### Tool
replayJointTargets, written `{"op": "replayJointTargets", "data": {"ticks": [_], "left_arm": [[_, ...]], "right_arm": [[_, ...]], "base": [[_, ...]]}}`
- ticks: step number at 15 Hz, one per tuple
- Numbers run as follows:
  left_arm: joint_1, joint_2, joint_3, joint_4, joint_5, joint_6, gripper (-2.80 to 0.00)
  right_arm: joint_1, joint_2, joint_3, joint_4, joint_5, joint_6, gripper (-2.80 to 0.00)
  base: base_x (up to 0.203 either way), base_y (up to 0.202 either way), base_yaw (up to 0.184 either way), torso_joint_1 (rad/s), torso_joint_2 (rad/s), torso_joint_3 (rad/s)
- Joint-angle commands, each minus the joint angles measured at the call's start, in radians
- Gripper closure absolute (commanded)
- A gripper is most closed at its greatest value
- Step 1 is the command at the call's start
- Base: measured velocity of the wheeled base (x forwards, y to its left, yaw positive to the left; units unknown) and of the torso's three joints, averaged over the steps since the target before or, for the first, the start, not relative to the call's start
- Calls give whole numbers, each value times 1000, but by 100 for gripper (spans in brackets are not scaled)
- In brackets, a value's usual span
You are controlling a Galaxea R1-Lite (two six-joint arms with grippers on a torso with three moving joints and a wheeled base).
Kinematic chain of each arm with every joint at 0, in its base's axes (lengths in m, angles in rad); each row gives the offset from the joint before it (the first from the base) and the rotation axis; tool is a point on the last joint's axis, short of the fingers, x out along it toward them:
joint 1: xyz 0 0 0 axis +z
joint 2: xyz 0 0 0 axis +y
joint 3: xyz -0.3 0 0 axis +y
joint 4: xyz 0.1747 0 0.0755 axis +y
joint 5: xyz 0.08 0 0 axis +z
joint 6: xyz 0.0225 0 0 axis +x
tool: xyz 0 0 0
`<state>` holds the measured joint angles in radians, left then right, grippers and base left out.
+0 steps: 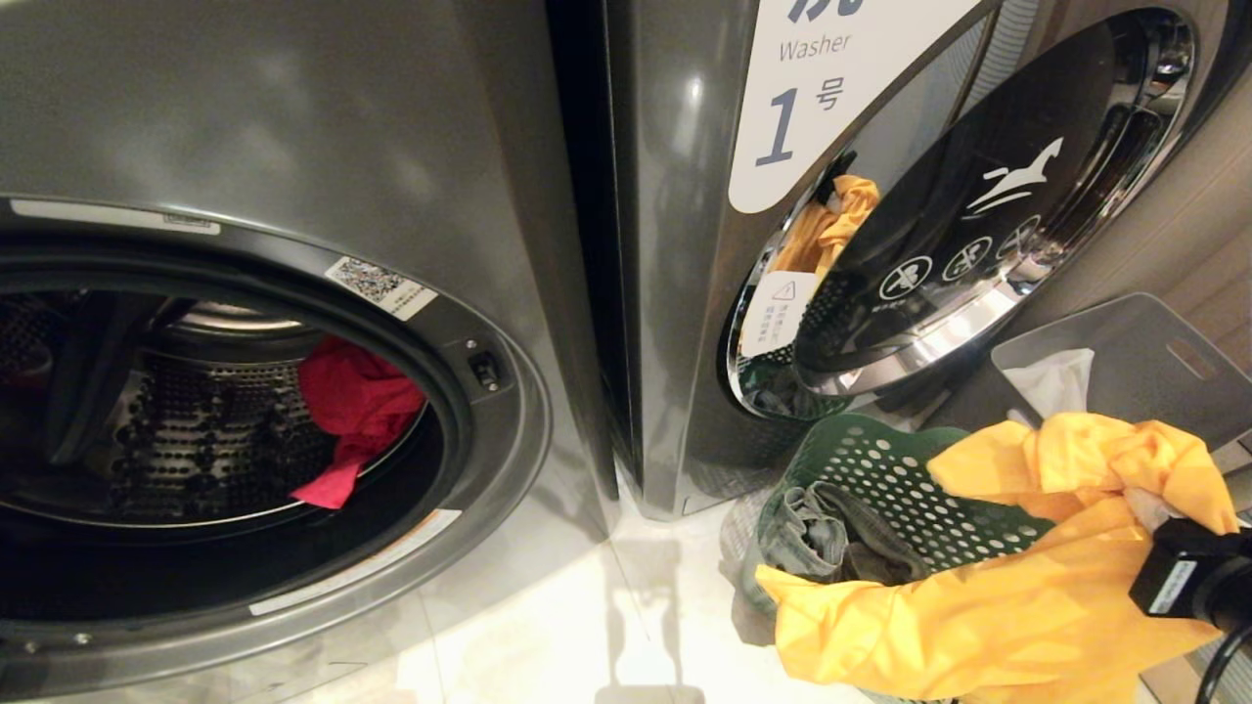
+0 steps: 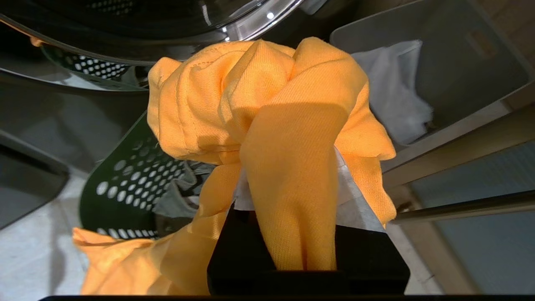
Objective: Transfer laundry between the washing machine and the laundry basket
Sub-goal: Pick a cloth and place it into the basket
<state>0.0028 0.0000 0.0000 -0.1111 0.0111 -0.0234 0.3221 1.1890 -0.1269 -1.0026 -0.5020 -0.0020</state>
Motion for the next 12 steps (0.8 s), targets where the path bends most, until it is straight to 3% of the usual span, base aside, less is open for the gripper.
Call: {"op": "replayJointTargets", "data": {"ticks": [1,3,7,10,12], "left_arm": [[0,2,40,-1,1,0,0],[0,2,40,-1,1,-1,0],[0,2,40,-1,0,-1,0],[0,2,40,-1,1,-1,0],[0,2,40,-1,1,0,0]], "right_arm": [[-1,139,-41,-6,10,29,0],[-37,218,-100,-7,13,36,0],[-217,375,-245,-6,64,40,0],[-292,417,-398,-2,116,33,0],[-314,439,-425,-4,161,23,0]], "base": [[0,0,0,0,0,0],[0,0,0,0,0,0],[0,0,0,0,0,0],[0,0,0,0,0,0],[0,0,0,0,0,0]]}}
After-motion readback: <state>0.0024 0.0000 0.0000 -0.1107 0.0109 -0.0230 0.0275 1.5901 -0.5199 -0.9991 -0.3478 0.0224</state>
